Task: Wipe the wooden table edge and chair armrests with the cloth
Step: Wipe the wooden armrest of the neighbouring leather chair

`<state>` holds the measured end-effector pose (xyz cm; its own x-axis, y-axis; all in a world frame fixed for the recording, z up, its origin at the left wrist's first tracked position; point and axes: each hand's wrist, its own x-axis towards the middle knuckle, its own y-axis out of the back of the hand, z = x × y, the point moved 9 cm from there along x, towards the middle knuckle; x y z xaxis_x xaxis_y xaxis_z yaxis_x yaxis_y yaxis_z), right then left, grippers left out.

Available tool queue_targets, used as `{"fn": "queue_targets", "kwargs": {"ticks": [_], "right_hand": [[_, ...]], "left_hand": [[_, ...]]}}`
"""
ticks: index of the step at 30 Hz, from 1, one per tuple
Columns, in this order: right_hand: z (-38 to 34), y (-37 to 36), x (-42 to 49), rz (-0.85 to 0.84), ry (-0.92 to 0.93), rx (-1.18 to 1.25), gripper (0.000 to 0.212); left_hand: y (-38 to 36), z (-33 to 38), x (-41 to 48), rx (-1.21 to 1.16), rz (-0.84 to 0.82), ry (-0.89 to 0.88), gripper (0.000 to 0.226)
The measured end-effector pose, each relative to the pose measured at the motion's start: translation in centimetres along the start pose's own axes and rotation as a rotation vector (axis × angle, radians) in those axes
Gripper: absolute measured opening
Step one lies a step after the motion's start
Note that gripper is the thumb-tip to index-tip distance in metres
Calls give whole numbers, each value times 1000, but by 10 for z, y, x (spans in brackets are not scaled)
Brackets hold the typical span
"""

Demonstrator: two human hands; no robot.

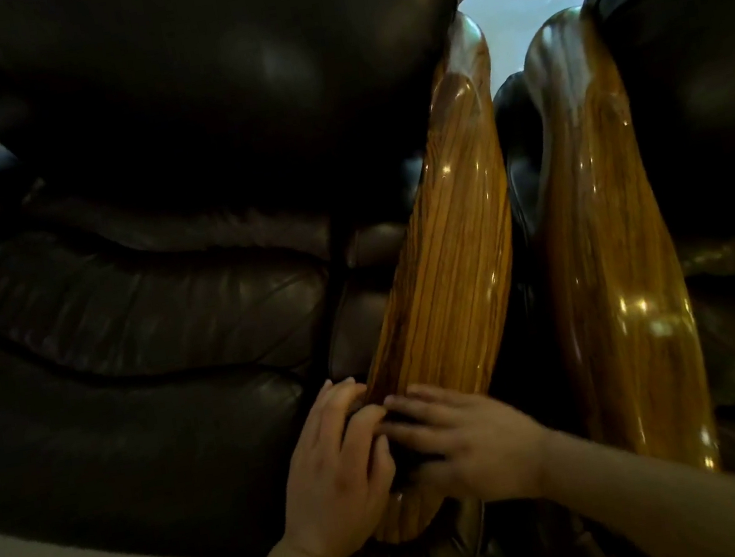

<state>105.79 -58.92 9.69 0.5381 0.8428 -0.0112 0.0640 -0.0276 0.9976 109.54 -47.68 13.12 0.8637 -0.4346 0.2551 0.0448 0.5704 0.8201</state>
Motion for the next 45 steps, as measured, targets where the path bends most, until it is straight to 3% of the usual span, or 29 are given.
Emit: {"fn": "queue_targets", "kwargs": {"ticks": [2, 5, 6, 7, 11, 15, 18, 21, 25, 37, 41, 45], "right_hand": [[63, 27, -16, 162, -289, 24, 24], [151, 58, -60, 520, -1122, 263, 41], [150, 55, -65, 589, -1301, 362, 46], [137, 51, -60, 610, -1361, 381, 48], [70, 31, -35, 641, -1152, 344, 40], [148, 45, -57, 887, -1408, 530, 41], [217, 67, -51, 857, -1362, 515, 39], [264, 71, -54, 904, -1351, 691, 38], [307, 70, -56, 957, -1361, 831, 38], [481, 106, 6, 558, -1300, 558, 47], [483, 118, 23, 545, -1207, 419, 41], [435, 125, 33, 494, -962, 205, 31]], "left_hand": [[-2, 5, 10, -34, 4, -7, 27], [-9, 10, 29, -64, -13, -31, 32], [-11, 11, 37, -67, -14, -26, 33], [-14, 11, 48, -66, -9, -14, 35], [-26, 16, 99, -49, 2, -15, 41], [-40, 22, 166, 12, 2, -68, 47], [-55, 27, 212, 19, -26, -19, 52], [-80, 33, 239, 46, -102, 20, 55], [-82, 32, 240, 110, -45, 56, 60], [-85, 34, 239, 139, -114, 17, 58], [-86, 32, 241, 127, -86, -12, 57], [-84, 35, 241, 164, -106, -8, 55]]}}
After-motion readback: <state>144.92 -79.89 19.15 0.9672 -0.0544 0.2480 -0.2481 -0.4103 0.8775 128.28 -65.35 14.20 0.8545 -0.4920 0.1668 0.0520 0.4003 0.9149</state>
